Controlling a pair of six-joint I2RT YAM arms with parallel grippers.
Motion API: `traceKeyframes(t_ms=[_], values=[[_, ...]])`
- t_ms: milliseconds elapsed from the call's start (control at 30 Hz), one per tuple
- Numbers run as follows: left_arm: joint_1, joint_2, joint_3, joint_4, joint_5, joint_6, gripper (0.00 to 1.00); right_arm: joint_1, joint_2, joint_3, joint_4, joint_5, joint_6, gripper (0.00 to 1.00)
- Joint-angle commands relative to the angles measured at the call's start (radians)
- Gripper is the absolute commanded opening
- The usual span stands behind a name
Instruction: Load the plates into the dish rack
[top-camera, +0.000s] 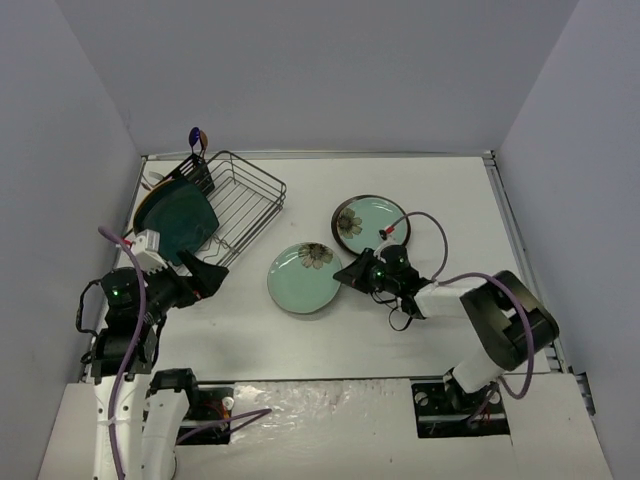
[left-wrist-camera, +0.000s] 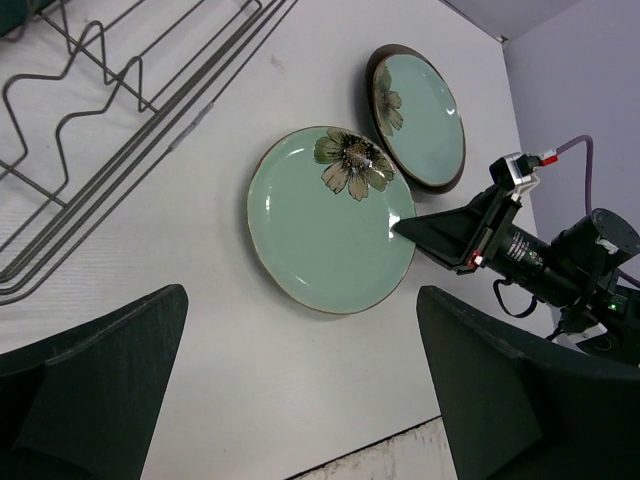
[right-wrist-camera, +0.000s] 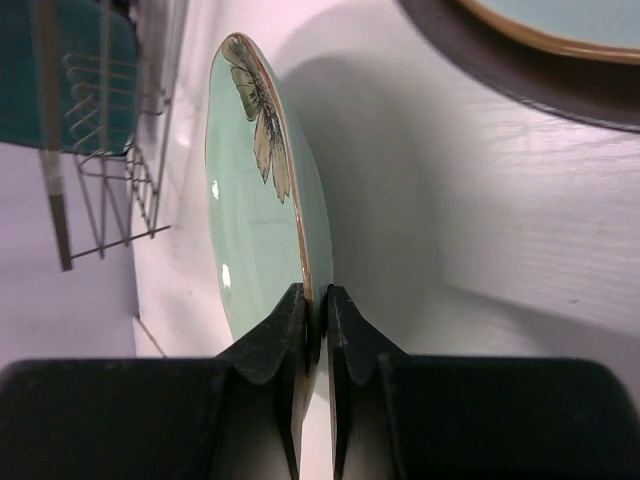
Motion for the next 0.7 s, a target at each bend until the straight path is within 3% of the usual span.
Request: traceKeyframes(t_ms=[0,167,467,667], values=[[-0.020,0.016,-0.011,0.198,0.097,-0.140,0.97,0.000,-0.219,0.064,0.057,-0.110,0.019,0.00],[-0.080,0.056,-0.009,0.278,0.078,-0.210,0.97,0.000,-0.331,0.110,0.026,-0.177,0.030,0.00],[-0.366,0.213,0.009,0.429,-0.059,-0.262,0.97,0.004,-0.370,0.107,0.214,-0.273,0.145,0.00],[-0.437,0.284,0.034,0.458,-0.106,-0.261,0.88,0.003,-0.391,0.113,0.228,-0.290,0.140,0.00]])
